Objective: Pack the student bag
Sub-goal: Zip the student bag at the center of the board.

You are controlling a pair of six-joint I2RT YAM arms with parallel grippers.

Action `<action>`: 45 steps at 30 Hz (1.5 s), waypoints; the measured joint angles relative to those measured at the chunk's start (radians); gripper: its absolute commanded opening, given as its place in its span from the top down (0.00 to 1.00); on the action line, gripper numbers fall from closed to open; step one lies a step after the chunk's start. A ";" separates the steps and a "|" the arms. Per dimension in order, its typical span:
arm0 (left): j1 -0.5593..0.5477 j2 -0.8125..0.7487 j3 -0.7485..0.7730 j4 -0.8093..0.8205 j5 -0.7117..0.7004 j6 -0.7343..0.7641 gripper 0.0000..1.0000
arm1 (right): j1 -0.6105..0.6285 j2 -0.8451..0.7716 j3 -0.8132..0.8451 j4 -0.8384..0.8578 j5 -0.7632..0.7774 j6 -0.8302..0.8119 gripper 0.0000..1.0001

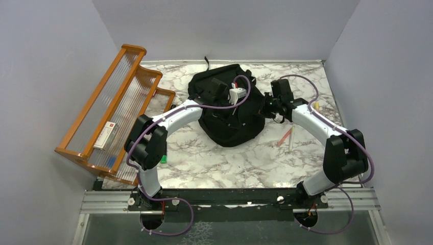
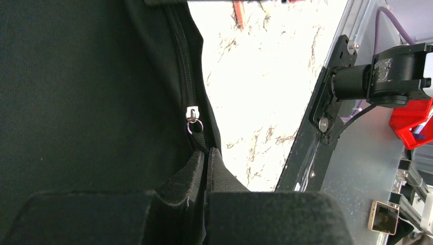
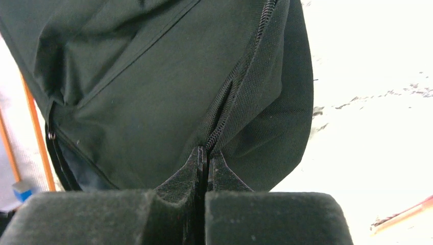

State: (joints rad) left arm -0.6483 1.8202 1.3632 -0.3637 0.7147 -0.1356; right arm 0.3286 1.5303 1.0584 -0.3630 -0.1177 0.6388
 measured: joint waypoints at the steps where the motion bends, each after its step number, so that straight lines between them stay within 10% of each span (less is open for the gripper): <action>1: 0.000 0.000 0.000 0.000 0.000 0.000 1.00 | -0.008 0.014 0.011 -0.001 0.004 -0.011 0.99; 15: 0.000 0.000 -0.005 0.011 -0.010 0.011 1.00 | -0.167 0.202 0.240 0.003 -0.014 -0.143 0.98; 23: 0.000 0.007 -0.004 0.011 -0.042 0.029 1.00 | -0.185 0.206 0.296 -0.032 -0.004 -0.173 0.56; 45: 0.000 0.129 0.114 0.009 -0.049 0.047 1.00 | -0.030 -0.271 -0.267 0.120 -0.170 0.288 0.43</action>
State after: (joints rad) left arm -0.6483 1.9491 1.4769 -0.3550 0.6655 -0.0883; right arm 0.2985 1.2591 0.7910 -0.2432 -0.2878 0.9264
